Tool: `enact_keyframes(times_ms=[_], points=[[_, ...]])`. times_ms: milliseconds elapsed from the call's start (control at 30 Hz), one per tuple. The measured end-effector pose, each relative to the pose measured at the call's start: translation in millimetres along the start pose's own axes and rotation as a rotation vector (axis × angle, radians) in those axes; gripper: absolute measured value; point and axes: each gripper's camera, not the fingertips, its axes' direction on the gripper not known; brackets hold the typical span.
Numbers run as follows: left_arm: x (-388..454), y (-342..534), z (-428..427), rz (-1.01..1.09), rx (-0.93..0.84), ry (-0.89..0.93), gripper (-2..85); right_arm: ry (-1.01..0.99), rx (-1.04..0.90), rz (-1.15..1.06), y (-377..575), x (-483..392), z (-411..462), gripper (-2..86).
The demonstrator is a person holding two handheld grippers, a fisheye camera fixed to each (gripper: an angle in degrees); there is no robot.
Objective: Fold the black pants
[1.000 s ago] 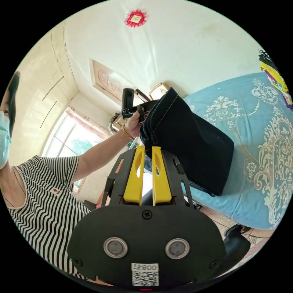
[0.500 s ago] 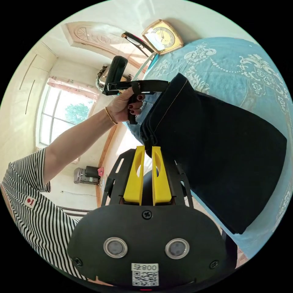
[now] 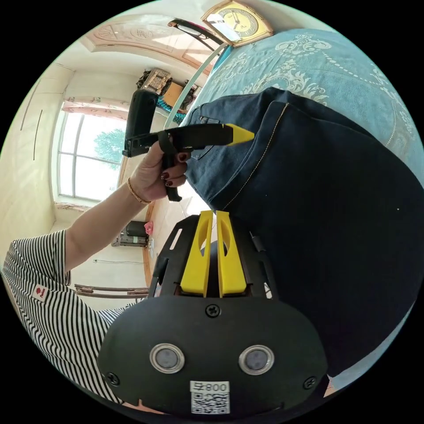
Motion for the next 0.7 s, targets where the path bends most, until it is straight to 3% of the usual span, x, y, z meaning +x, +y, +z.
enact_keyframes(times_ms=[133, 200, 367, 500, 600, 700], points=[[14, 18, 14, 0.025, -0.076, -0.225, 1.3, 0.106, 0.088, 0.100, -16, 16, -28, 0.2], [19, 22, 9, 0.000, -0.065, -0.236, 0.8, 0.188, 0.028, 0.168, -27, 30, -24, 0.1], [56, 11, -5, 0.079, 0.021, -0.267, 0.3, 0.150, 0.007, 0.196, -43, 31, -19, 0.1], [56, -3, 12, 0.049, -0.061, -0.439, 0.2, 0.182, 0.052, 0.134, -54, 5, -23, 0.0], [54, 2, 2, -0.024, -0.048, -0.370, 0.1, 0.211, 0.012, 0.162, -61, 7, -21, 0.1], [81, 16, -16, 0.026, 0.005, -0.413, 0.1, 0.162, 0.078, 0.170, -55, 5, -34, 0.1]])
